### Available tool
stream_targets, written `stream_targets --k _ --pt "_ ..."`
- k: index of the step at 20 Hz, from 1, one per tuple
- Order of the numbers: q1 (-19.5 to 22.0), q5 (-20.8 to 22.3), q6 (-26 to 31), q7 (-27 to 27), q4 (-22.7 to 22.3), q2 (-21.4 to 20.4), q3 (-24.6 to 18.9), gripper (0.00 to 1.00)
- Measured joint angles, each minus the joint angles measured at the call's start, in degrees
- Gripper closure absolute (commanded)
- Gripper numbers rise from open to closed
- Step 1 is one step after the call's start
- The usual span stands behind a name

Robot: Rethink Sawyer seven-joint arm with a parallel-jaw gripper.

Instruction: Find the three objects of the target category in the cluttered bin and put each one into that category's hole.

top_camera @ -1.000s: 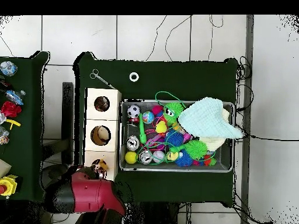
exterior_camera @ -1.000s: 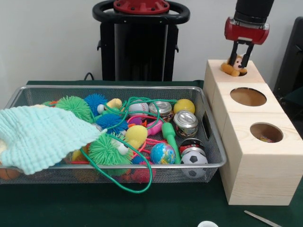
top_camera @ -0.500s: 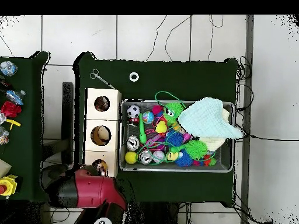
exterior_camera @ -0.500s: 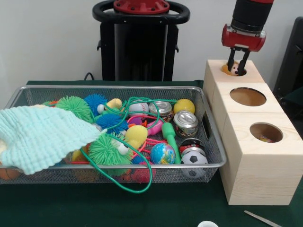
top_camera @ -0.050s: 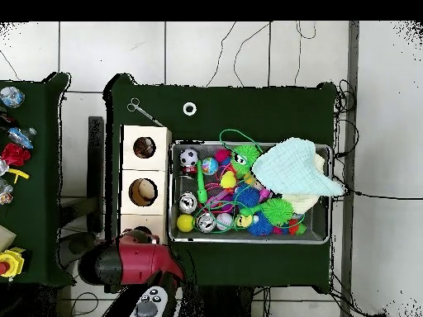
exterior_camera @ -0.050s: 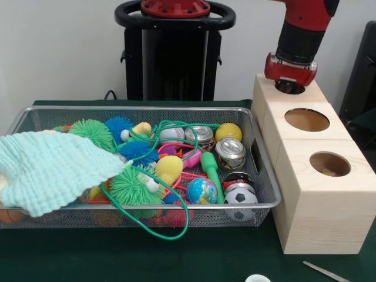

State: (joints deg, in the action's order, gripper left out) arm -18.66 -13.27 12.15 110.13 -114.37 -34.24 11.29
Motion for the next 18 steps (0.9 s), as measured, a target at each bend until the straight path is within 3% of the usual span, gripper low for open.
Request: stream_targets --k 18 --pt "0.47 -0.06 1.03 0.12 0.21 -0.08 -0.61 0.00"
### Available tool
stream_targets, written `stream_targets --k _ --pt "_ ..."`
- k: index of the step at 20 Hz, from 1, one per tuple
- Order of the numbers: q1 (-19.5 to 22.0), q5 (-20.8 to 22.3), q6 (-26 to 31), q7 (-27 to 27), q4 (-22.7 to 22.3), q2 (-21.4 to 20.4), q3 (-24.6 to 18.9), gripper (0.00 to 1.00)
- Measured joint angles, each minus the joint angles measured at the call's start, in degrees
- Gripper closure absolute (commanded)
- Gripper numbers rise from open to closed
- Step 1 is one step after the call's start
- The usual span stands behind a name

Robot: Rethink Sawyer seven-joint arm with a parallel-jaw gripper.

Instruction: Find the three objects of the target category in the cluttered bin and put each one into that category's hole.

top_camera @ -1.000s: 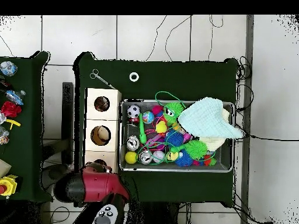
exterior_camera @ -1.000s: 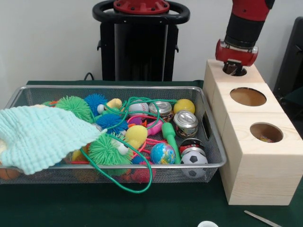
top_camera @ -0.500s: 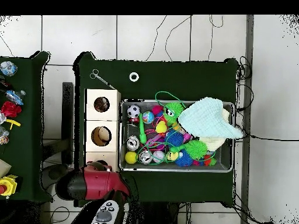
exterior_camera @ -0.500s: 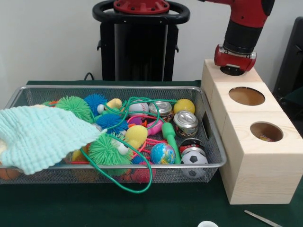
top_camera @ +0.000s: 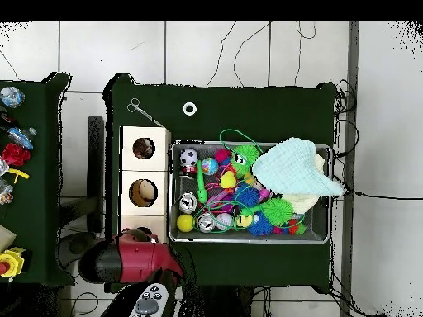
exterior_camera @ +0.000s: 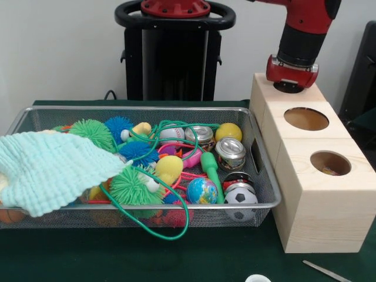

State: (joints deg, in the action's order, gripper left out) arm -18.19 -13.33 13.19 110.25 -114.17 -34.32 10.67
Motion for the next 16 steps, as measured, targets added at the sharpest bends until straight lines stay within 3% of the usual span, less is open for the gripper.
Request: stream_targets --k 1,16 --pt "0.01 0.00 0.17 -0.01 0.00 -0.04 0.00 1.00" --pt "-0.10 0.02 5.43 -0.01 1.98 -1.51 0.07 1.00"
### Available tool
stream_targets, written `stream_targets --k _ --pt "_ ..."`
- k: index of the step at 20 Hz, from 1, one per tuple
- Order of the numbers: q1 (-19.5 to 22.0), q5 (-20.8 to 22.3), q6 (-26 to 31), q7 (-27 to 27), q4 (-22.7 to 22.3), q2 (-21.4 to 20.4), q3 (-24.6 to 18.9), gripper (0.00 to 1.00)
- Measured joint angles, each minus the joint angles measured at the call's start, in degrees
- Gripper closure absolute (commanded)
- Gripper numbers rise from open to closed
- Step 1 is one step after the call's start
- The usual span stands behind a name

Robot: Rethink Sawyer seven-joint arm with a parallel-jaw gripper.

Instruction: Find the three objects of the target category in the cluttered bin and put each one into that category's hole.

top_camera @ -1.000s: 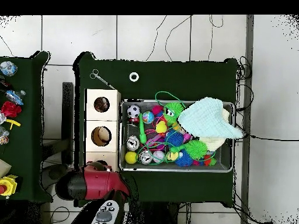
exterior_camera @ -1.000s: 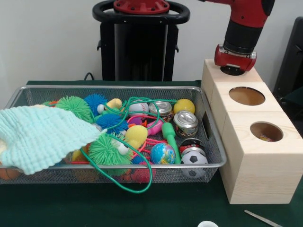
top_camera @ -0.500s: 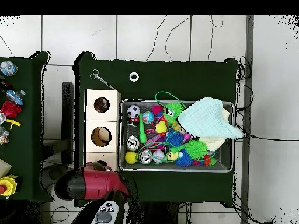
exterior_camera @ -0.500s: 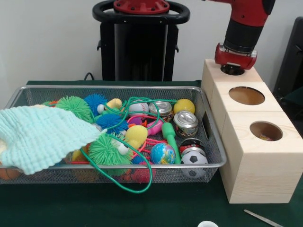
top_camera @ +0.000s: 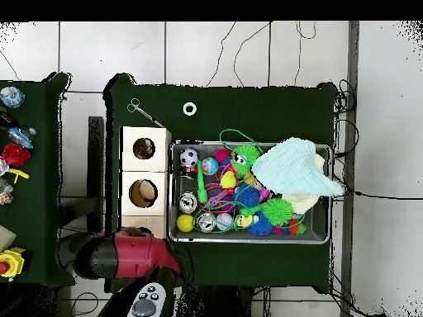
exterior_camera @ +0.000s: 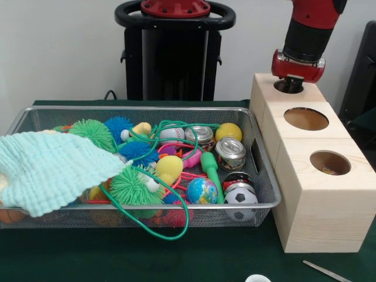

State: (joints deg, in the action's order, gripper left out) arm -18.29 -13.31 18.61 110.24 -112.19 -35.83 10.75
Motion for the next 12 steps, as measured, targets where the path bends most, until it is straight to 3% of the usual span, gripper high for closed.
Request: stream_targets --k 5,12 --pt "0.05 0.05 0.27 0.00 0.50 -0.72 0.01 1.00" --pt "0.97 0.03 5.72 0.00 0.50 -4.32 -0.02 1.00"
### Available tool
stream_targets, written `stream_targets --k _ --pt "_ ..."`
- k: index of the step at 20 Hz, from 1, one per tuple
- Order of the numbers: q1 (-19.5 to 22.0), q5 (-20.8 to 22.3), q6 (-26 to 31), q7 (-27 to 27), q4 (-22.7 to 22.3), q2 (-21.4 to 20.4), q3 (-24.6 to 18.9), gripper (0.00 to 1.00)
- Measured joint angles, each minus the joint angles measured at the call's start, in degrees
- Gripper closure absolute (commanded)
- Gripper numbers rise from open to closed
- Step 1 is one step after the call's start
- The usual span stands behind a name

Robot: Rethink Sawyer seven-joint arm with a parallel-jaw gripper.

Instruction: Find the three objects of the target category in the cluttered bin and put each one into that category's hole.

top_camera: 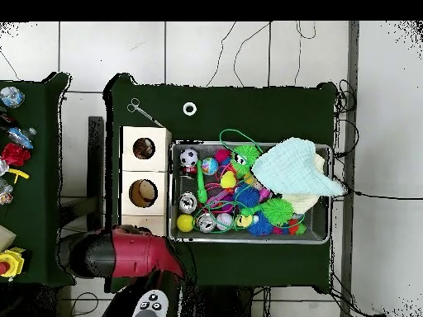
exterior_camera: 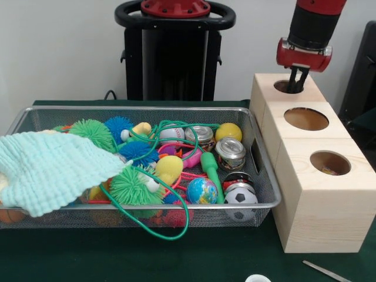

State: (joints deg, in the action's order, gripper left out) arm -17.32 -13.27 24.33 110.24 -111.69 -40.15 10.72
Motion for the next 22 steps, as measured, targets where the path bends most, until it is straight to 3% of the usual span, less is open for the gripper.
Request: stream_targets --k 7,11,16,22 --pt "0.81 0.04 9.13 0.00 -0.02 -6.81 0.02 1.00" --pt "2.66 0.05 10.72 0.00 -0.02 -9.24 -0.24 1.00" --pt "11.12 2.09 8.41 0.00 0.88 -8.96 -2.05 1.00" --pt "23.48 10.81 -0.20 0.00 4.52 -3.29 -5.17 1.00"
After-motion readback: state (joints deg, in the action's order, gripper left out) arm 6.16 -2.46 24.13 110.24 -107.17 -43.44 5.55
